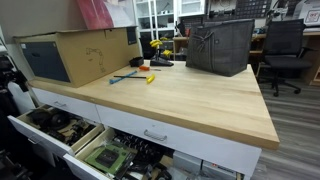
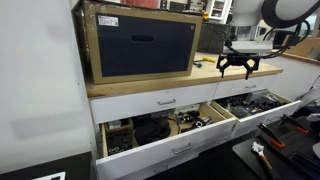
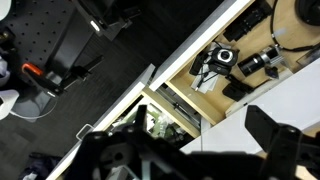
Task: Pull the top drawer on the left
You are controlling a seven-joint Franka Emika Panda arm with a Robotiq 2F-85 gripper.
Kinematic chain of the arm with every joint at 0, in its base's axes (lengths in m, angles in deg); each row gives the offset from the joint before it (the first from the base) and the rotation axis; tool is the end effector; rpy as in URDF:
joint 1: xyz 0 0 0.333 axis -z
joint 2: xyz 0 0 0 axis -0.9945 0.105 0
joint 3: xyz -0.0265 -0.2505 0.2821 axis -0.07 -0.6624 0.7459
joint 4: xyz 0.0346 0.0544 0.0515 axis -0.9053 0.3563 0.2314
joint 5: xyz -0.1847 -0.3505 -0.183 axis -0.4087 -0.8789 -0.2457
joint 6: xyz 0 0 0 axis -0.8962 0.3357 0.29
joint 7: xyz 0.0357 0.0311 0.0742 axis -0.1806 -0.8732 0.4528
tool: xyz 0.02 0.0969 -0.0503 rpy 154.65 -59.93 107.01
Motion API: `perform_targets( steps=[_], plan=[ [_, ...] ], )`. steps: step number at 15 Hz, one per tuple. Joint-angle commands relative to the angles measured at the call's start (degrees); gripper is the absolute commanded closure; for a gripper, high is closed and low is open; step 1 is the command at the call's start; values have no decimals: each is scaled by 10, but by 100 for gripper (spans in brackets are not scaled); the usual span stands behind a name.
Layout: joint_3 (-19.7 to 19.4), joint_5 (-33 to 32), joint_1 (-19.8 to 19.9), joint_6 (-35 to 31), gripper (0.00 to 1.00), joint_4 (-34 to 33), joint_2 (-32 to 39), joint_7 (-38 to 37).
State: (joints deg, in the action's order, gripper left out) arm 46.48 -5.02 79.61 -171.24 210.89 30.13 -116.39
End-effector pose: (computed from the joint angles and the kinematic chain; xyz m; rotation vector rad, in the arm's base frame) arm 0.3857 0.2190 0.3496 2.6620 -1.1851 0.1360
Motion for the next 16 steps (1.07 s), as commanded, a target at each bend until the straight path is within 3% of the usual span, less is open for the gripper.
perform_targets(
  steps=[1, 4, 8, 16],
  plan=[
    [-12, -79, -16, -51, 0, -19, 70, -98],
    [-32, -143, -36, -73, 0, -34, 115, -131],
    [-61, -132, -65, -70, 0, -29, 112, -108],
    [-73, -128, -71, -89, 0, -26, 135, -97]
  ],
)
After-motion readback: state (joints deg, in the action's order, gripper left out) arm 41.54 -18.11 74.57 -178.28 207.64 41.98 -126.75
